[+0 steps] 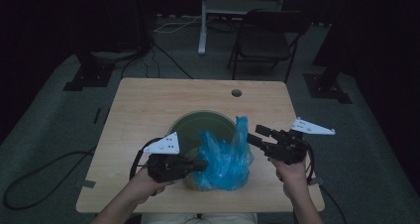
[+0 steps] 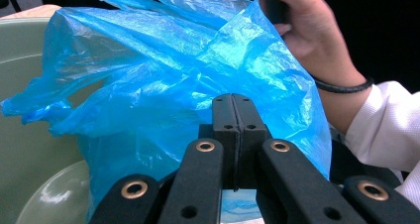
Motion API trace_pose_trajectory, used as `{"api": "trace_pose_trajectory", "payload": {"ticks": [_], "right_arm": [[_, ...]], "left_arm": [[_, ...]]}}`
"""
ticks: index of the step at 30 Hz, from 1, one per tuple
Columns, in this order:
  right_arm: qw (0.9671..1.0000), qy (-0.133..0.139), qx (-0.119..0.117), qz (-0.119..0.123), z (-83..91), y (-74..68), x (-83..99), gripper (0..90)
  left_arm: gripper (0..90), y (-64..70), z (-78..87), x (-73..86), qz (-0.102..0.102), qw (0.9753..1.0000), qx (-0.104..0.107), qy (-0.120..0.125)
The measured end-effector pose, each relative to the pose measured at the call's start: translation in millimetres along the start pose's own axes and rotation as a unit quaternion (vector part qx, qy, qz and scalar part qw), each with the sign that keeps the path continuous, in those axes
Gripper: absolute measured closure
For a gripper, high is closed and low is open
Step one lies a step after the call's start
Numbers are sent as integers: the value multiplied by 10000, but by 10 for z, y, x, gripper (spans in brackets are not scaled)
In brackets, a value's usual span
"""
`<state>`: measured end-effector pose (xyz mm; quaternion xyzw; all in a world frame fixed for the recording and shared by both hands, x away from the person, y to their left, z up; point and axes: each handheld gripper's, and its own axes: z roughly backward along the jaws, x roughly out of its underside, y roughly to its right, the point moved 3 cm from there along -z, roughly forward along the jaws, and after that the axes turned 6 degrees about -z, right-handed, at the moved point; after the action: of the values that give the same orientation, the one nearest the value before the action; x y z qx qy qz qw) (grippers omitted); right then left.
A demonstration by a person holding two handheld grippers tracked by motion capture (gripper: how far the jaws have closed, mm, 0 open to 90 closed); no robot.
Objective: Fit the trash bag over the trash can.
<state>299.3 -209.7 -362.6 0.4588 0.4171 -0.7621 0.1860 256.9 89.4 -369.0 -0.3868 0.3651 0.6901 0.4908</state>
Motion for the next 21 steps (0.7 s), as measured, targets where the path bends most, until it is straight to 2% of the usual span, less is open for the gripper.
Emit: {"api": "trace_pose_trajectory", "payload": {"ticks": [2, 4, 6, 7, 8, 10, 13, 16, 17, 18, 19, 21], "right_arm": [[9994, -222, -195, -197, -113, 36, 16, 418], [9987, -328, -325, -228, -158, 42, 32, 444], [9985, -472, -249, -78, -190, 31, 49, 589], [9985, -483, -263, -71, -193, 27, 53, 620], [9982, -510, -291, -83, -189, 26, 52, 737], [9989, -416, -221, -9, -134, 16, 41, 887], [9996, -194, -197, 68, -10, -32, 35, 900], [9996, 1, -168, 219, 165, -147, 95, 900], [9989, 120, -411, 191, 285, -240, 186, 900], [9989, 120, -411, 191, 285, -240, 186, 900], [9982, 162, -543, 194, 329, -284, 232, 900], [9976, 246, -599, 234, 430, -393, 376, 900]], "left_arm": [[900, 0, -7, 2, 7, 10000, 10, -14], [900, -4, -17, 6, 33, 10000, 13, -26], [900, -7, -28, 9, 36, 10000, 14, -40], [900, -9, -31, 8, 53, 10000, 23, -38], [900, -8, -32, 6, 48, 10000, 26, -41], [900, -8, -30, 5, 45, 10000, 28, -34], [900, -8, -26, 5, 42, 10000, 15, -31], [900, 0, -20, 2, 40, 10000, -21, -27], [900, 8, -18, 2, 24, 10000, -14, -27], [900, 16, -17, 3, 15, 10000, -24, -24], [900, 26, -17, 7, 19, 10000, -14, -24], [900, 38, -21, 13, -5, 10000, -17, -50]]}}
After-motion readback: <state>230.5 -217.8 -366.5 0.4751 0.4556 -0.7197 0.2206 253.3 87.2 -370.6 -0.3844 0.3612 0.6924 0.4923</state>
